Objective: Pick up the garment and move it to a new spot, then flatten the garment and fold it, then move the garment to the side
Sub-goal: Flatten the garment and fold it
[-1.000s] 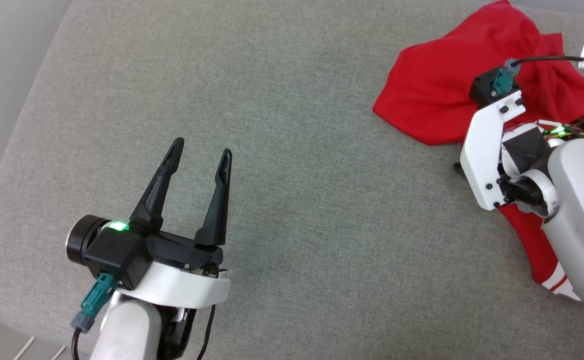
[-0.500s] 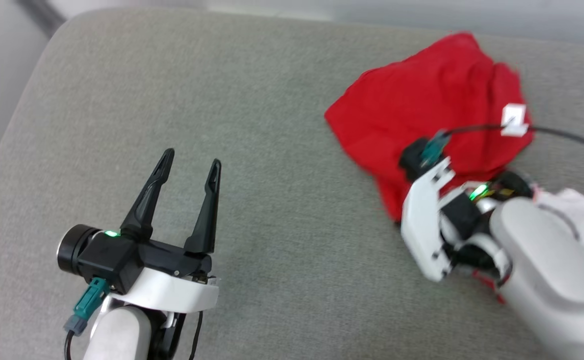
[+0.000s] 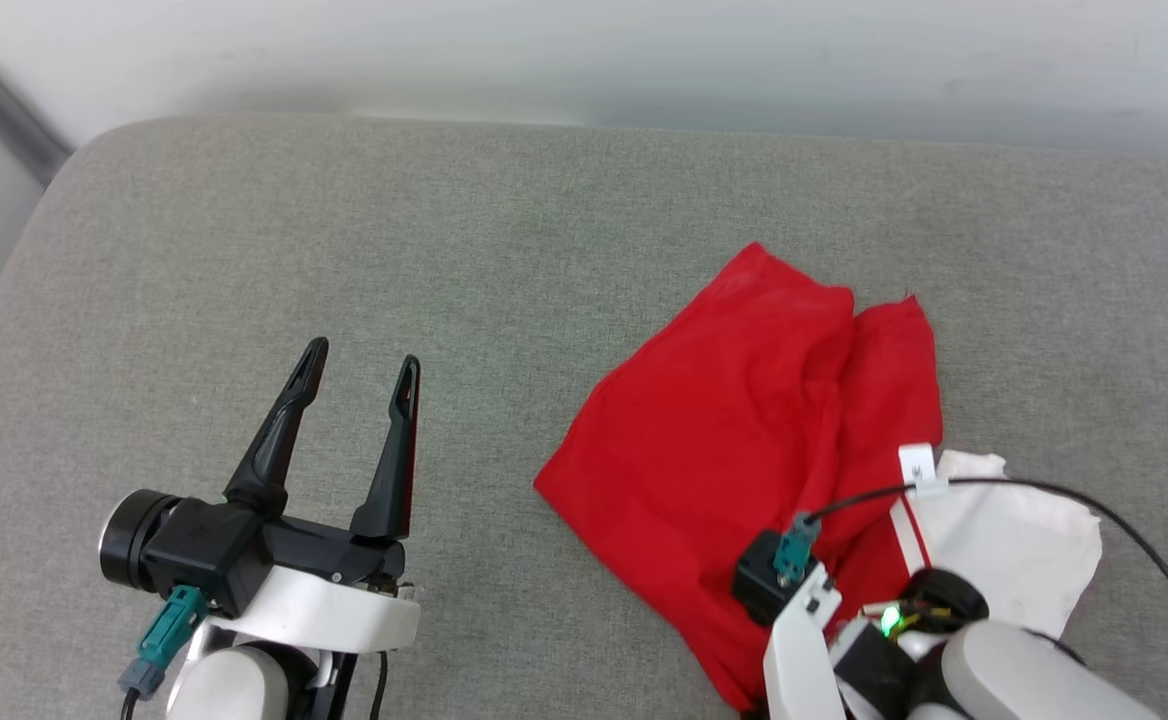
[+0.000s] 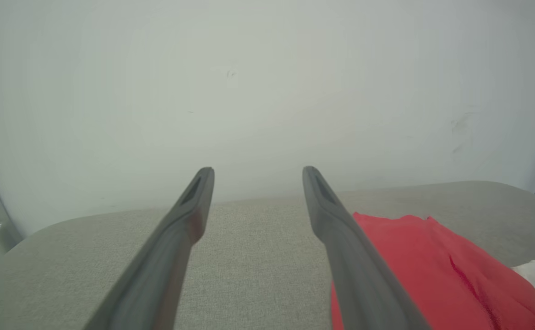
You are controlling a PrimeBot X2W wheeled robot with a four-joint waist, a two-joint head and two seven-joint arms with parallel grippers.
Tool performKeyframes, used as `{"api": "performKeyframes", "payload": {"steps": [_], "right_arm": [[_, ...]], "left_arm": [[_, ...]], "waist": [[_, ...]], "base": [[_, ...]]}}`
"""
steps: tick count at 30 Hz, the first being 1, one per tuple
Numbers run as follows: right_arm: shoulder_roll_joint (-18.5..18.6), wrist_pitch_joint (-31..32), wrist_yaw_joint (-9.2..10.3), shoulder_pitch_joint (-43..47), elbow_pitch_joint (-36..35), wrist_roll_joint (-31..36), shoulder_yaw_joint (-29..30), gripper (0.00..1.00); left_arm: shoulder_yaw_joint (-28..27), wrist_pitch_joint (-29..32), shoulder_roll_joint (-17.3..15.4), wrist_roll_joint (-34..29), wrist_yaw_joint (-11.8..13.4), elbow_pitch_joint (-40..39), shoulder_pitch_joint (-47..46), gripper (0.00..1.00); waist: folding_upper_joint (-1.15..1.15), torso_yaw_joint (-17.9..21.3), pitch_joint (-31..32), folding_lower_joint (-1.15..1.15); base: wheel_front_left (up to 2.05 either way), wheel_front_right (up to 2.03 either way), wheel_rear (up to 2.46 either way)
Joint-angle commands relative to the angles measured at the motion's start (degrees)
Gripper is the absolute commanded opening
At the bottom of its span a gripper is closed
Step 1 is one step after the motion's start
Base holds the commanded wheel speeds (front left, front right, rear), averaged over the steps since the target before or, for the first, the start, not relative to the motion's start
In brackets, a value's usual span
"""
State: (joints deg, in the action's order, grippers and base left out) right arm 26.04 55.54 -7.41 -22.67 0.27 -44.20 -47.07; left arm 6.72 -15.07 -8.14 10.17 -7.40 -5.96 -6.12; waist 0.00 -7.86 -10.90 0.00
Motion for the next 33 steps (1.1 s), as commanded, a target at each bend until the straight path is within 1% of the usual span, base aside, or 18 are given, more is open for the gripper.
{"api": "performKeyframes", "payload": {"steps": [1,3,4,5,8,12,13,16,20,21,22,25,28,31,33], "right_arm": [[0.2,-0.4,-0.14,1.6,-0.2,0.2,-0.1,0.0],[-0.1,-1.9,-0.14,2.4,-0.1,1.1,0.7,0.0],[-0.5,-3.5,-0.14,2.2,-0.2,2.0,1.4,0.38],[-0.9,-4.8,-0.14,2.2,0.2,2.6,2.2,1.0],[-2.2,-8.8,-0.13,0.9,-0.1,3.5,5.1,1.0],[-3.4,-15.6,-0.13,-0.2,-1.4,4.6,11.5,1.0],[-3.4,-15.6,-0.13,-0.2,-1.4,4.6,11.5,1.0],[-4.1,-22.3,-0.13,-0.5,-2.8,6.0,17.5,1.0],[-5.3,-33.5,-0.08,1.1,-3.9,9.7,25.9,1.0],[-5.8,-40.1,-0.07,2.1,-3.9,13.0,30.3,1.0],[-6.3,-43.4,-0.07,2.9,-3.7,14.9,32.2,1.0],[-8.8,-52.9,-0.08,5.2,-3.1,20.2,38.4,1.0],[-12.4,-60.6,-0.07,7.9,-2.7,23.6,43.7,1.0],[-15.8,-66.2,-0.07,10.1,-2.7,25.6,47.4,1.0],[-17.6,-68.2,-0.08,11.2,-2.8,26.5,48.8,1.0]], "left_arm": [[-0.3,-0.1,-0.1,-0.1,-0.1,0.0,0.6,1.0],[-0.3,-0.1,0.0,-0.1,-0.1,0.1,0.8,1.0],[-0.3,-0.1,0.1,0.0,-0.1,0.1,0.9,1.0],[-0.3,-0.1,0.0,0.0,-0.1,0.2,0.9,1.0],[-0.4,-0.1,-0.1,0.0,-0.1,0.2,1.0,1.0],[-0.5,-0.1,-0.2,0.0,-0.1,-0.2,0.9,1.0],[-0.5,-0.1,-0.2,0.0,-0.1,-0.2,0.9,1.0],[-0.5,-0.1,-0.2,0.4,-0.1,-0.5,0.7,1.0],[-0.5,-0.1,-0.2,0.9,-0.1,-0.8,0.2,1.0],[-0.2,-0.1,-0.3,1.1,-0.1,-0.8,0.0,1.0],[-0.1,-0.1,-0.3,1.2,-0.1,-0.8,-0.1,1.0],[0.3,-0.1,-0.4,1.7,-0.1,-1.0,-0.1,1.0],[1.1,-0.1,-0.6,2.3,-0.1,-0.8,-0.1,1.0],[1.7,-0.1,-0.9,2.8,-0.1,-0.5,0.0,1.0],[2.1,-0.1,-0.9,3.2,-0.1,-0.4,0.0,1.0]], "waist": [[0.0,0.1,0.2,0.0],[0.0,0.3,0.4,0.0],[0.0,0.5,0.4,0.0],[0.0,0.7,0.5,0.0],[0.0,1.6,0.7,0.0],[0.0,3.2,0.7,0.0],[0.0,3.2,0.7,0.0],[0.0,4.5,0.5,0.0],[0.0,6.2,0.2,0.0],[0.0,7.0,0.1,0.0],[0.0,7.3,0.0,0.0],[0.0,8.5,-0.3,0.0],[0.0,9.4,-0.6,0.0],[0.0,10.2,-1.1,0.0],[0.0,10.6,-1.4,0.0]], "base": [[0.0,0.0,0.0],[0.0,0.0,0.0],[0.0,0.0,0.0],[0.0,0.0,0.0],[0.0,0.0,0.0],[0.0,0.0,0.0],[0.0,0.0,0.0],[0.0,0.0,0.0],[0.0,0.0,0.0],[0.0,0.0,0.0],[0.0,0.0,0.0],[0.0,0.0,0.0],[0.0,0.0,0.0],[0.0,0.0,0.0],[0.0,0.0,0.0]]}}
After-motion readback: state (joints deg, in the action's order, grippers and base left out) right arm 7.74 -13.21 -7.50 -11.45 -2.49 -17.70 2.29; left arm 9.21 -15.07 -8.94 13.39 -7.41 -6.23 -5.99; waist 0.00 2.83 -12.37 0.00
